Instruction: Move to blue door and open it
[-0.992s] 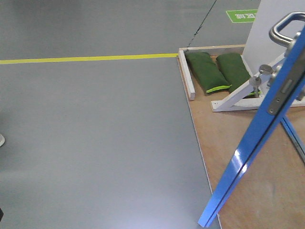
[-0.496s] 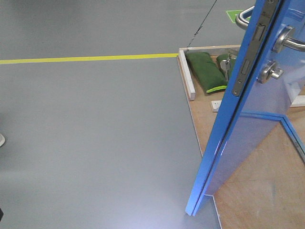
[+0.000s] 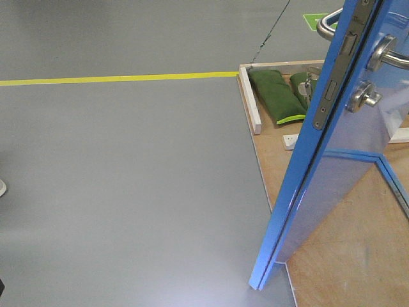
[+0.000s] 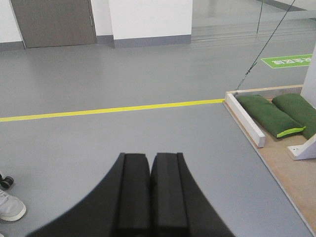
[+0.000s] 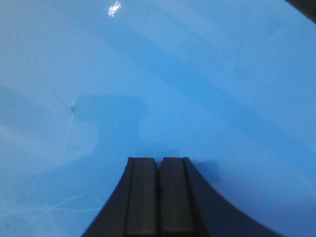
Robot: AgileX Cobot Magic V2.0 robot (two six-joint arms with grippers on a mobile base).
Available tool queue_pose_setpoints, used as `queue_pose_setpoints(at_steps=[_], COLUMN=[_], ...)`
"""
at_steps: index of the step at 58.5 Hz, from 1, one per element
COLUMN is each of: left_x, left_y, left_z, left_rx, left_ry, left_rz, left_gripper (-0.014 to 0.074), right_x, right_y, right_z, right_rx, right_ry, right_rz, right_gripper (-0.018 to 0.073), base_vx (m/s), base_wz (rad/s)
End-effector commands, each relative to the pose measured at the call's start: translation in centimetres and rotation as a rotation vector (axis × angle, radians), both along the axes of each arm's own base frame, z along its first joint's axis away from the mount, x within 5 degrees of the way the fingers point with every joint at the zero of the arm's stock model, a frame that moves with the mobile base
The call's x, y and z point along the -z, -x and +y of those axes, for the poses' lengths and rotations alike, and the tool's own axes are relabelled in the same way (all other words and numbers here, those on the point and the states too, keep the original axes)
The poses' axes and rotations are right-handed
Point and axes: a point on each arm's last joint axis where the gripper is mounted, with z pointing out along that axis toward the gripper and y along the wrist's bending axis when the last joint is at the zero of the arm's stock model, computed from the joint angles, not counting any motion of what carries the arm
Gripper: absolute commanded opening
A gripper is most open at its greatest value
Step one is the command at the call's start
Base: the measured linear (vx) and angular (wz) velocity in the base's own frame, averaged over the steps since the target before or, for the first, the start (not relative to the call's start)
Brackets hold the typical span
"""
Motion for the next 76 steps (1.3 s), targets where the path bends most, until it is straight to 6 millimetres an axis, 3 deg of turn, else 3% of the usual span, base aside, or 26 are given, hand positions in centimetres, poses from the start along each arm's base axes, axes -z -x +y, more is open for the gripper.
queue_pose_setpoints(at_steps=[1,18,39,55,76], left_x=[-1.7,-1.7,-1.7,-1.7,-1.7], left_y=[0.1,0.1,0.1,0.1,0.1], left_z=[-0.1,-0.1,-0.1,-0.1,-0.1], left_rx=[0.011,0.011,0.011,0.011,0.011], left_ry=[0.010,0.010,0.010,0.010,0.010], left_rz=[-0.122,-0.122,-0.122,-0.122,-0.122], left_gripper=[0.0073,0.0073,0.0073,0.0073,0.0073], right_x=[-1.9,-0.7,0.3,0.9,1.3], right_y=[1.0,0.9,-2.8,-4.1,-4.9], right_z=[1.6,3.4,5.8,7.2,6.7], right_rx=[-0.013,-0.168,-0.034,-0.001,0.038], right_ry=[0.003,0.062,0.066,0.103,0.086], right_rz=[-0.072,0.013,-0.030,-0.037,-0.042], right_gripper=[0.0012,0.0012,0.0012,0.0012,0.0012], base_vx=[0.00,0.00,0.00,0.00,0.00], base_wz=[0.00,0.00,0.00,0.00,0.00])
